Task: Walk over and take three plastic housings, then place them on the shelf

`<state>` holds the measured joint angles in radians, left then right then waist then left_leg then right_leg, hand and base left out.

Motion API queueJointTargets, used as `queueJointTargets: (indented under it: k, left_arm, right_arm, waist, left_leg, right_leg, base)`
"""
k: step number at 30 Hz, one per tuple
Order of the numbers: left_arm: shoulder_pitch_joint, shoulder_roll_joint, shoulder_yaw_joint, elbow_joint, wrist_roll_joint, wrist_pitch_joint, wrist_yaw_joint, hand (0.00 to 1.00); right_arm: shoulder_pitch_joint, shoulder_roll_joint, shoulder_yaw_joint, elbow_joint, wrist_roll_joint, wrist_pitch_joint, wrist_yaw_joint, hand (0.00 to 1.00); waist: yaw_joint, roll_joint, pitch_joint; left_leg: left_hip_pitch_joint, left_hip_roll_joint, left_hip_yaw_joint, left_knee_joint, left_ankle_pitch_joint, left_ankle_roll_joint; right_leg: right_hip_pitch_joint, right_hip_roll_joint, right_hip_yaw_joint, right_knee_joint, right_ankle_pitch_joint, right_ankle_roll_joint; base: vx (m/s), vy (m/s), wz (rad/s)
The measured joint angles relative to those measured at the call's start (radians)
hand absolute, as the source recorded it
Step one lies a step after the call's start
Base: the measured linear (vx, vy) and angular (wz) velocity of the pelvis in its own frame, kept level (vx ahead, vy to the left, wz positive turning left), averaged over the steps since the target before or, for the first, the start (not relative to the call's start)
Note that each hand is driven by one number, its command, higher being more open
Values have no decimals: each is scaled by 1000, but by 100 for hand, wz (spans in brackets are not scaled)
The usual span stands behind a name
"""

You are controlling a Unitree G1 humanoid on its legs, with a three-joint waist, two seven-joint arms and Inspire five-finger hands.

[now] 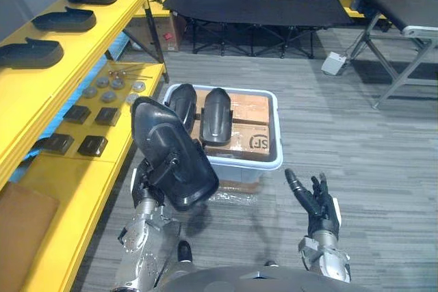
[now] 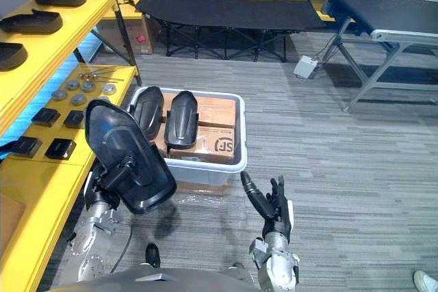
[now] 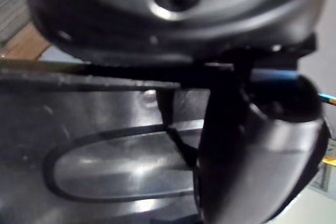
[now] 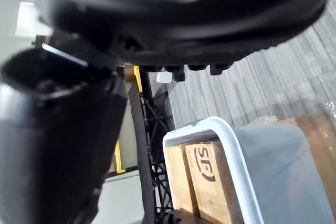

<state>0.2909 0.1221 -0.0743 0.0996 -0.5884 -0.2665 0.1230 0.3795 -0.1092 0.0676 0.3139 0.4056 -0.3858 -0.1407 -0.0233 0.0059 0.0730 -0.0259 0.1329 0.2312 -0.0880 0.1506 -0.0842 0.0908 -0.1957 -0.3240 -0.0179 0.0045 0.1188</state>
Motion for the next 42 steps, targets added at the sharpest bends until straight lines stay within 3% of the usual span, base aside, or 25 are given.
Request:
queueJointTargets:
  k: [4, 7, 9, 13, 15, 16, 17, 18, 19, 20, 23, 26, 29, 32, 33, 34, 35, 36, 37, 38, 39, 42]
  left_arm:
    - [4, -10, 25, -120, 6, -1, 9, 0]
    - [4, -25, 72, -192, 25, -11, 35, 0]
    - [14, -42, 135, -208, 50, -14, 71, 0]
    - [79, -47, 204, -211, 46, -14, 99, 0]
    - [112, -48, 214, -212, 46, -14, 97, 0]
    - [139, -50, 213, -212, 45, -14, 80, 0]
    - [144, -51, 212, -212, 44, -14, 73, 0]
    - [157, -57, 205, -212, 39, -13, 31, 0]
    - [172, -62, 196, -212, 36, -14, -4, 0]
    - [183, -68, 194, -212, 33, -14, -14, 0]
    - [224, -91, 188, -213, -5, -17, -23, 0]
    - [234, -109, 185, -232, -5, -22, -22, 0]
    - [224, -110, 146, -272, -3, -23, -28, 0]
    - [195, -111, 136, -300, 5, -23, -48, 0]
    - [175, -111, 143, -312, 11, -23, -48, 0]
    - [153, -109, 159, -321, 28, -23, -48, 0]
    - [148, -109, 162, -321, 38, -23, -47, 0]
    - [132, -113, 167, -323, 83, -23, -40, 0]
    - [109, -103, 167, -329, 117, -24, -39, 0]
    - [88, -92, 166, -328, 130, -24, -38, 0]
    - [46, -74, 164, -328, 139, -24, -25, 0]
    - [30, -70, 165, -326, 163, -32, -3, 0]
  right_arm:
    - [-5, -4, -1, 0, 3, 0, 59, 100]
    - [-39, -14, 46, 7, -46, 5, 70, 100]
    - [-105, -35, 104, 27, -123, 5, 70, 100]
    - [-173, -53, 178, 38, -215, 10, 65, 100]
    - [-185, -52, 181, 38, -232, 10, 63, 100]
    - [-183, -54, 177, 38, -239, 13, 53, 100]
    - [-181, -54, 177, 38, -240, 14, 47, 100]
    - [-169, -59, 171, 36, -241, 18, 20, 100]
    - [-158, -79, 164, 36, -241, 26, 1, 100]
    - [-157, -88, 165, 37, -242, 30, -4, 100]
    - [-175, -90, 168, 36, -239, 27, 0, 100]
    - [-179, -82, 184, 36, -234, 20, 30, 100]
    - [-184, -69, 192, 34, -235, 19, 20, 100]
    - [-206, -59, 195, 35, -240, 22, -29, 100]
    - [-225, -38, 187, 35, -241, 22, -55, 100]
    - [-243, -12, 174, 34, -241, 22, -77, 100]
    - [-244, -11, 171, 33, -241, 22, -81, 100]
    - [-243, -13, 156, 23, -239, 22, -87, 100]
    - [-242, -11, 140, 21, -239, 21, -86, 100]
    - [-241, -6, 128, 17, -239, 21, -86, 100]
    - [-236, -4, 104, -9, -240, 21, -86, 100]
    - [-234, -3, 76, -50, -255, 2, -95, 100]
  waist:
    - [17, 10, -1]
    - [31, 23, -9]
    - [73, 35, -15]
    - [137, 33, -16]
    - [146, 34, -15]
    - [144, 30, -10]
    - [142, 28, -8]
    - [126, 24, 6]
    - [135, 23, 15]
    - [138, 22, 14]
    - [155, 35, 27]
    - [158, 42, 35]
    - [153, 37, 64]
    - [153, 25, 75]
    - [156, 19, 84]
    - [157, 10, 95]
    - [155, 8, 96]
    - [126, 11, 96]
    - [95, 15, 94]
    - [85, 13, 94]
    - [72, 9, 95]
    - [74, 5, 97]
  left_leg:
    - [-9, -4, -33, 0, 1, 0]
    - [-49, -19, -118, 0, 11, -3]
    - [-77, -27, -170, 3, 27, 2]
    - [-101, -58, -271, 3, 52, 5]
    - [-119, -70, -277, 3, 69, 19]
    - [-131, -65, -179, 5, 51, 65]
    - [-134, -61, -142, 9, 45, 73]
    - [-147, -40, -13, 50, 38, 88]
    - [-152, -29, 75, 75, 41, 92]
    - [-158, -32, 92, 83, 42, 95]
    - [-158, -57, 93, 78, 43, 95]
    - [-156, -53, 124, 94, 39, 104]
    - [-177, -41, 135, 197, -14, 119]
    - [-218, -39, 134, 293, -73, 134]
    - [-240, -40, 132, 355, -111, 143]
    - [-246, -56, 124, 409, -164, 148]
    - [-243, -62, 121, 411, -170, 152]
    - [-237, -89, 86, 400, -184, 165]
    - [-223, -115, 30, 353, -175, 175]
    - [-216, -122, 0, 322, -170, 170]
    - [-173, -148, -50, 226, -129, 179]
    - [-80, -188, -86, 131, -106, 183]
  right_leg:
    - [16, 0, -38, 0, -9, 4]
    - [35, 0, -128, 2, -25, 7]
    - [41, 3, -179, 0, -27, 9]
    - [99, 5, -303, 9, -51, 25]
    - [122, 2, -364, 31, -69, 31]
    - [159, 2, -452, 39, -76, 36]
    - [170, 2, -471, 39, -76, 36]
    - [203, -2, -542, 54, -79, 41]
    - [226, -17, -585, 83, -96, 56]
    - [230, -26, -597, 92, -107, 54]
    - [225, -53, -569, 107, -143, 39]
    - [192, -82, -520, 151, -159, 53]
    - [190, -114, -493, 199, -181, 82]
    - [189, -140, -493, 214, -188, 81]
    - [187, -158, -491, 237, -199, 59]
    - [197, -177, -485, 280, -229, -26]
    - [196, -181, -479, 291, -239, -71]
    - [161, -193, -381, 399, -185, -201]
    - [90, -189, -213, 521, -132, -163]
    - [56, -165, -143, 560, -151, -121]
    - [-15, -94, -60, 598, -211, -70]
    - [-87, -50, -60, 567, -256, -96]
  base:
    - [10, -14, 26]
    - [4, -23, 82]
    - [9, -25, 63]
    - [16, -45, 91]
    - [-1, -5, 118]
    - [-6, 18, 141]
    - [-6, 35, 192]
    - [-7, 69, 164]
    - [-10, 85, 165]
    - [-21, 119, 94]
    - [-65, 98, 16]
    - [-109, 100, -30]
    - [-90, 76, -20]
    - [-26, 88, 3]
    - [55, 129, 11]
    - [84, 106, 13]
    - [133, 135, 51]
    - [151, 171, 107]
    - [153, 171, 133]
    - [184, 131, 153]
    - [163, 60, 105]
    - [190, 31, 57]
